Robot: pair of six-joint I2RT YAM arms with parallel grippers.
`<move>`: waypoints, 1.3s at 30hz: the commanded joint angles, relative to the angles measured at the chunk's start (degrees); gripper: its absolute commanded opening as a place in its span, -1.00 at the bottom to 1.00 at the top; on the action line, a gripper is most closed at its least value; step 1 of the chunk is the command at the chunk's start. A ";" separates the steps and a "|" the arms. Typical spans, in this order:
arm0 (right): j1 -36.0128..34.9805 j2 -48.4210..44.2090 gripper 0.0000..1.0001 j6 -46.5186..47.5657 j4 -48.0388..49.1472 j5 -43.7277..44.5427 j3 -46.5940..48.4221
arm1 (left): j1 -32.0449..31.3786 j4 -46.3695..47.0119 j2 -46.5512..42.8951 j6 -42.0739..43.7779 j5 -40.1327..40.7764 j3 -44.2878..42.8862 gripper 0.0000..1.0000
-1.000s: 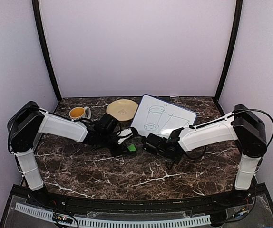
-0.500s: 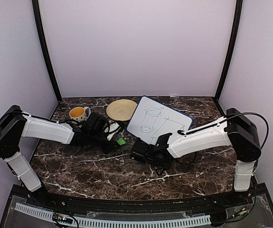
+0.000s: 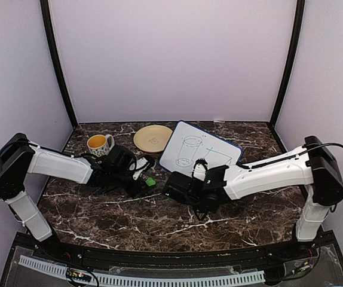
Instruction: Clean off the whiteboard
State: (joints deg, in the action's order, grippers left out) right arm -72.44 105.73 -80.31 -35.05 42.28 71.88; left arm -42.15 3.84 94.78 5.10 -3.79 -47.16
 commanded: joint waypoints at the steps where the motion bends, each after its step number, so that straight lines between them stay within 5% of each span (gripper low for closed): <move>1: -0.37 -8.67 0.21 20.13 9.81 -1.85 -4.96 | 0.48 0.81 -2.49 -1.66 -1.05 1.35 -0.50; 5: 2.89 -22.86 0.81 35.16 23.76 -8.30 -14.57 | 0.46 1.73 -2.51 -2.29 -1.77 2.35 -0.50; 9: 15.09 -36.00 0.97 44.76 33.49 -22.66 -21.88 | 0.52 2.07 -2.74 -2.59 -1.99 2.86 -0.49; 10: 22.74 -39.76 0.97 48.69 33.09 -28.38 -21.72 | 0.49 2.59 -2.90 -2.79 -2.19 3.23 -0.50; 15: 37.64 -41.79 0.97 54.43 33.12 -42.28 -19.81 | 0.51 2.90 -3.04 -3.06 -2.50 3.15 -0.49; 21: 52.62 -35.22 0.87 54.51 38.53 -63.51 -19.22 | 0.56 3.87 -3.33 -3.82 -4.04 3.13 -0.49; 29: 56.93 -19.59 0.68 54.58 41.23 -80.97 -11.44 | 0.54 4.97 -3.46 -4.13 -4.24 2.66 -0.49; 39: 56.81 -11.16 0.25 57.23 36.76 -88.64 -5.74 | 0.53 5.19 -2.76 -4.49 -4.11 3.67 -0.49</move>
State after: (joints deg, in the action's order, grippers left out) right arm -15.73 93.69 -24.53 1.85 -41.39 64.01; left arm -41.89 8.12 92.86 1.13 -7.66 -44.53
